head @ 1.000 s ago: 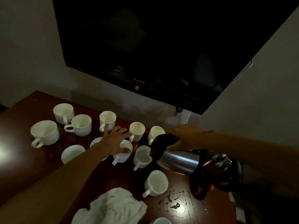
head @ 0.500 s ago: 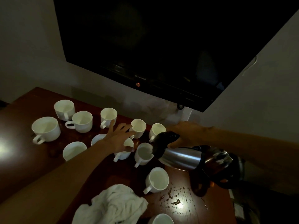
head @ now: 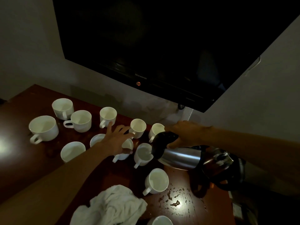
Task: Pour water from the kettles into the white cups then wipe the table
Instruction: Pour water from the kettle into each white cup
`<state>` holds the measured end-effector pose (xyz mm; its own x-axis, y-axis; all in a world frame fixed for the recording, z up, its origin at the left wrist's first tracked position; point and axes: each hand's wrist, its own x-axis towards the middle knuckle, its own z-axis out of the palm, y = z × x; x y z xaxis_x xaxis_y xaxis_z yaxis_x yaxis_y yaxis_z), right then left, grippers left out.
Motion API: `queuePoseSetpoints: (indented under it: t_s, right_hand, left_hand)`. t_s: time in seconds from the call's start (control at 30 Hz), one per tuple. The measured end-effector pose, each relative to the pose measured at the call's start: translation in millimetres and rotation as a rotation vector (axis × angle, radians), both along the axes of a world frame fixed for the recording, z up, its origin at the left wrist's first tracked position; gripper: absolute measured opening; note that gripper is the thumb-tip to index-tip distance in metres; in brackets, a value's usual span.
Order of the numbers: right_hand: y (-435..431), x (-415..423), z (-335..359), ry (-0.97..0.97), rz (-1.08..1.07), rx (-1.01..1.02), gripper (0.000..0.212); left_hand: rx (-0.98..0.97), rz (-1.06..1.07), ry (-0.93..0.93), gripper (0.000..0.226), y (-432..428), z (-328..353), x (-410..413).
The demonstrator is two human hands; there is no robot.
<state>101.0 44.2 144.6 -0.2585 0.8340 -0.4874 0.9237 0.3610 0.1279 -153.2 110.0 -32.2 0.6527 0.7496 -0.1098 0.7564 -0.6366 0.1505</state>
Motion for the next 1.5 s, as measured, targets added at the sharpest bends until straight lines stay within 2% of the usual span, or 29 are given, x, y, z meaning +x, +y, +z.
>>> queuePoseSetpoints:
  t_s: [0.6,0.8,0.93,1.17,1.3,1.4,1.5]
  right_hand:
    - [2.5,7.1,-6.2,0.044,-0.005,0.042,0.047]
    - [-5.3,16.1,-4.5,0.168,-0.095,0.061,0.046]
    - [-15.2,25.7,-5.8,0.167,-0.136,0.070,0.040]
    - [-33.9,37.4,8.5,0.351,-0.277,0.019,0.033]
    - [-39.7,48.1,6.3,0.494,-0.400,0.030,0.032]
    - [-40.6,51.0,7.8,0.542,-0.422,0.032,0.023]
    - [-38.3,51.4,12.3,0.593,-0.444,0.028,0.023]
  left_hand:
    - [0.004,0.013,-0.006,0.076,6.8,-11.5,-8.5]
    - [-0.010,0.024,0.006,0.078,8.7,-12.7,-5.2]
    - [-0.019,0.016,-0.004,0.077,10.0,-7.6,-4.7]
    - [-0.021,0.010,-0.042,0.076,9.9,3.4,-1.6]
    - [-0.005,-0.004,-0.027,0.087,12.4,4.4,2.8]
    - [0.011,-0.011,-0.029,0.082,15.2,5.0,7.2]
    - [0.007,-0.014,-0.021,0.081,17.8,11.0,10.5]
